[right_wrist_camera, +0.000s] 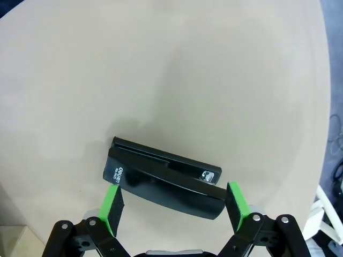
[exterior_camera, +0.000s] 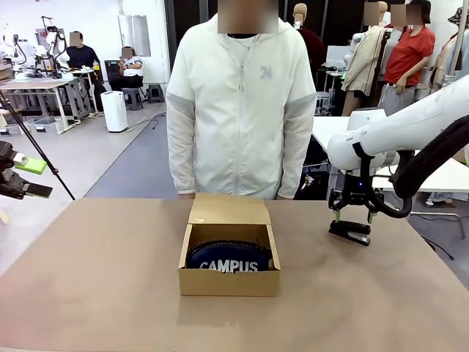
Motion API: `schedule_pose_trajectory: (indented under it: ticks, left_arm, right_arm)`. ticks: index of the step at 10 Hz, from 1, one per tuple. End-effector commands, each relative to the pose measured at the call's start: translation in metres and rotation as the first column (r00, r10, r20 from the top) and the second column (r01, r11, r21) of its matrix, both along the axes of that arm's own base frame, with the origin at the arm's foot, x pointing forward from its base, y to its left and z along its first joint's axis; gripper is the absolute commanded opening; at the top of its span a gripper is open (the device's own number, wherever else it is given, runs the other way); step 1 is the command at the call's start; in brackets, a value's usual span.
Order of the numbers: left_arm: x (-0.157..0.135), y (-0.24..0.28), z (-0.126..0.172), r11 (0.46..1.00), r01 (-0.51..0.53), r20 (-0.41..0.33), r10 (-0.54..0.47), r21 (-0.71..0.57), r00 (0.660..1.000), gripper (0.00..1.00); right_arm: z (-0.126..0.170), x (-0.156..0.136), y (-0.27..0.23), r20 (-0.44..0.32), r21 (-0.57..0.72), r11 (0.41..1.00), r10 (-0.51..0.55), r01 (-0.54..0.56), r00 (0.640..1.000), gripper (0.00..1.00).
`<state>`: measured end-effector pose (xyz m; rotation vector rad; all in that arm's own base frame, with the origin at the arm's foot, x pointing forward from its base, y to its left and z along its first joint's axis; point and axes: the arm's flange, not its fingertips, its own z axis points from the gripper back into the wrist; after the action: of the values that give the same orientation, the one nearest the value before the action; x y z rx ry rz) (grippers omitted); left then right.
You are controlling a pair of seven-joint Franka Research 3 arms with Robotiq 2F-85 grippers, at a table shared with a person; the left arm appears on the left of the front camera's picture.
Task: Pack the items into the box.
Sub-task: Pick up the item indicated by the person and place it inside the Mailer Box.
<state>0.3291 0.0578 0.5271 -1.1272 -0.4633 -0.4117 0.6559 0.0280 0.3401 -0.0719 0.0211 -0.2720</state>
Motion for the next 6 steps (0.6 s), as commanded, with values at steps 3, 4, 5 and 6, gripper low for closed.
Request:
schedule_pose_trajectory:
  ticks: [3,4,5,6]
  left_arm:
    - [-0.001,0.003,-0.001,1.000,0.017,0.014,-0.017,0.003,1.000,1.00]
    - [-0.001,0.003,-0.001,1.000,0.017,0.014,-0.017,0.003,1.000,1.00]
    - [-0.001,0.003,-0.001,1.000,0.017,0.014,-0.017,0.003,1.000,1.00]
    - [-0.001,0.003,-0.001,1.000,0.017,0.014,-0.017,0.003,1.000,1.00]
  right_arm:
    - [0.002,-0.001,0.000,0.002,0.000,1.000,0.000,0.000,1.000,1.00]
    - [0.005,0.002,0.002,0.029,0.023,0.979,0.201,-0.202,0.979,1.00]
    - [0.007,0.004,0.002,0.021,0.069,0.920,0.385,-0.385,0.923,1.00]
    - [0.007,0.006,0.002,0.025,0.053,0.850,0.523,-0.523,0.852,1.00]
